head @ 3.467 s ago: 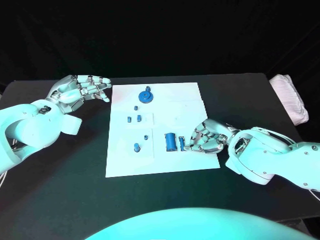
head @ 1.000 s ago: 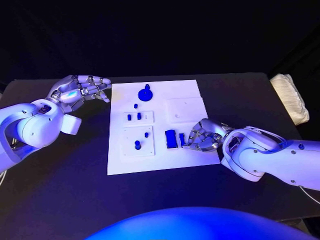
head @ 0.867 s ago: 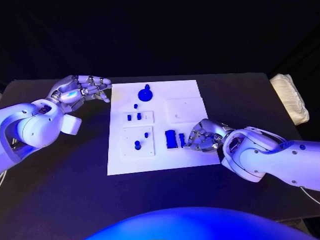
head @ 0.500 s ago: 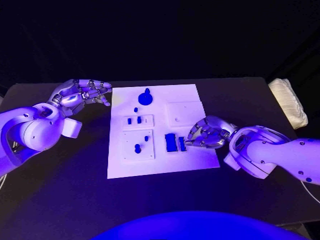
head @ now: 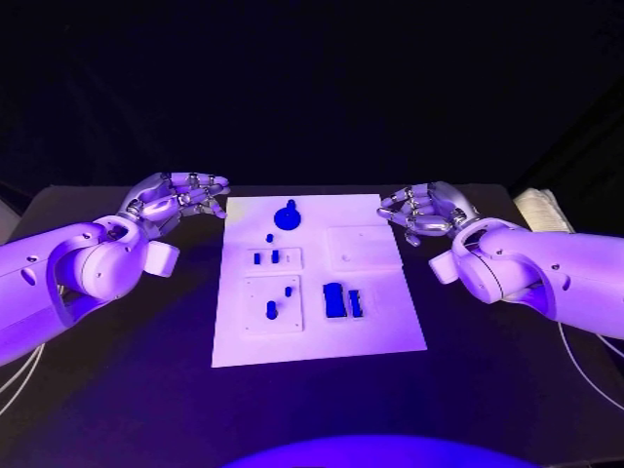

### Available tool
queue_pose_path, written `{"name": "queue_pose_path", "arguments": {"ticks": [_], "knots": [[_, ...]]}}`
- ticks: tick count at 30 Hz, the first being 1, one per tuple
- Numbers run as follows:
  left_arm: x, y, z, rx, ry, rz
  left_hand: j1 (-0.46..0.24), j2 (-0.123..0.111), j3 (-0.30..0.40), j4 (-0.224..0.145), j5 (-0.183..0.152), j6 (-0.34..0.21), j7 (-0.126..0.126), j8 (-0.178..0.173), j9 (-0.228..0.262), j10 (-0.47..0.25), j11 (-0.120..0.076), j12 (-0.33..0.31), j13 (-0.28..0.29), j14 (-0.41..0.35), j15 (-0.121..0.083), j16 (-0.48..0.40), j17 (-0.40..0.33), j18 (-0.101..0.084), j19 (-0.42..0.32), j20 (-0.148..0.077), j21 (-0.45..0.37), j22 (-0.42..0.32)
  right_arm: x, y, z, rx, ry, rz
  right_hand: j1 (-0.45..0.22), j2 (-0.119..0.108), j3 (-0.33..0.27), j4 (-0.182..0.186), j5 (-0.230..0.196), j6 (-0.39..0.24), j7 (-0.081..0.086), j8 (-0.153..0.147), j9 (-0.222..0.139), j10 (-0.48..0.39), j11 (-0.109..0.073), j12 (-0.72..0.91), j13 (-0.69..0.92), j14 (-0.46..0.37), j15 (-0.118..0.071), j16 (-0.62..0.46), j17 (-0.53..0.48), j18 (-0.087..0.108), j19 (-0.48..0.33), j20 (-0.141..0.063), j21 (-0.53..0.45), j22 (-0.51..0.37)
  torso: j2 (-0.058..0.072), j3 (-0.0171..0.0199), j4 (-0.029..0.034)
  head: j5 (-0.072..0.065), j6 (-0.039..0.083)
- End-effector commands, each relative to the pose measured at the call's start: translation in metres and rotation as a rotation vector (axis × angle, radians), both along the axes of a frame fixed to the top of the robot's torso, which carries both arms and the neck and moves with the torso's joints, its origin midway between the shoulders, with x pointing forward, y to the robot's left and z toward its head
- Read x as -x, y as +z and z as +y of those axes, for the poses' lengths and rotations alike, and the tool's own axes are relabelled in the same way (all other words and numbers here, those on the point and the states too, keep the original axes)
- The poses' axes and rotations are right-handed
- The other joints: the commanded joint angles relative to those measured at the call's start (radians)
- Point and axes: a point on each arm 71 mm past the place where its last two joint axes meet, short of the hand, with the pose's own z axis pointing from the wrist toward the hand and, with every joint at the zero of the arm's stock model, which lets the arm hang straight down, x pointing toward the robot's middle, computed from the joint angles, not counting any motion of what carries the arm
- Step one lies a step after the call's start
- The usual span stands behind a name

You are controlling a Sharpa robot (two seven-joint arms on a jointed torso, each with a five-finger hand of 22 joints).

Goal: Assemble the parts on the task board

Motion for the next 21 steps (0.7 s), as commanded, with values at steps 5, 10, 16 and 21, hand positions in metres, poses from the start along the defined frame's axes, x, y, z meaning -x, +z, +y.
{"name": "queue_pose_path", "arguments": {"ticks": [5,10,16,21], "knots": [[-0.023,-0.005,0.005,0.100,0.183,-0.077,0.010,-0.019,0.013,0.051,-0.016,0.012,-0.016,0.027,0.011,0.082,0.006,-0.125,-0.012,-0.032,0.026,-0.334,-0.107,0.011,-0.030,0.040,-0.227,-0.147,-0.030,0.000,0.006,-0.118,-0.002,-0.082,0.070,-0.026,0.156,0.018,0.000,-0.049,0.034,-0.043,-0.019,-0.101,0.043,-0.409,-0.471,-0.343,0.069,-0.614,-0.419,0.033,-0.216,0.057,-0.485,-0.341,-0.036,0.0009,-0.0039,0.026,0.055],[-0.032,-0.011,0.002,0.100,0.213,-0.092,0.028,-0.025,0.014,0.069,-0.019,-0.024,-0.050,-0.009,-0.026,0.129,0.036,-0.305,-0.011,-0.046,0.064,-0.570,-0.138,0.012,-0.029,0.082,-0.431,-0.288,-0.043,-0.002,0.013,-0.129,0.011,-0.090,0.038,-0.048,0.237,-0.014,-0.002,-0.042,0.056,-0.109,-0.043,-0.045,0.082,-0.560,-0.793,-0.378,0.121,-0.903,-0.607,0.044,-0.320,0.124,-0.518,-0.682,-0.046,0.0079,-0.0035,0.033,0.073],[-0.025,-0.015,-0.006,0.055,0.164,-0.041,-0.550,0.176,-0.494,-0.063,-0.278,-0.859,-0.210,-0.201,-0.333,-0.831,-0.158,-0.491,-0.074,-0.837,-0.101,-0.966,-0.331,-0.169,-0.814,-0.194,-0.714,-0.501,-0.035,-0.004,0.020,-0.117,-0.043,-0.067,-0.541,0.182,-0.242,-0.256,-0.112,-0.896,-0.128,-0.412,-0.331,-1.150,-0.047,-0.684,-1.129,-1.414,0.029,-1.202,-1.139,-0.148,-1.349,-0.073,-0.583,-1.235,-0.049,0.0105,-0.0093,0.037,0.076],[-0.014,-0.021,-0.018,0.046,0.203,-0.037,-1.356,0.176,-0.494,-0.063,-0.278,-0.859,-0.210,-0.201,-0.333,-0.831,-0.158,-0.491,-0.074,-0.837,-0.101,-0.966,-0.331,-0.169,-0.814,-0.194,-0.714,-0.501,-0.018,-0.006,0.047,-0.242,-0.074,-0.052,-1.360,0.182,-0.242,-0.256,-0.112,-0.896,-0.128,-0.412,-0.331,-1.150,-0.047,-0.684,-1.129,-1.414,0.029,-1.202,-1.139,-0.148,-1.349,-0.073,-0.583,-1.235,-0.087,0.0342,-0.0235,0.061,0.125]]}}
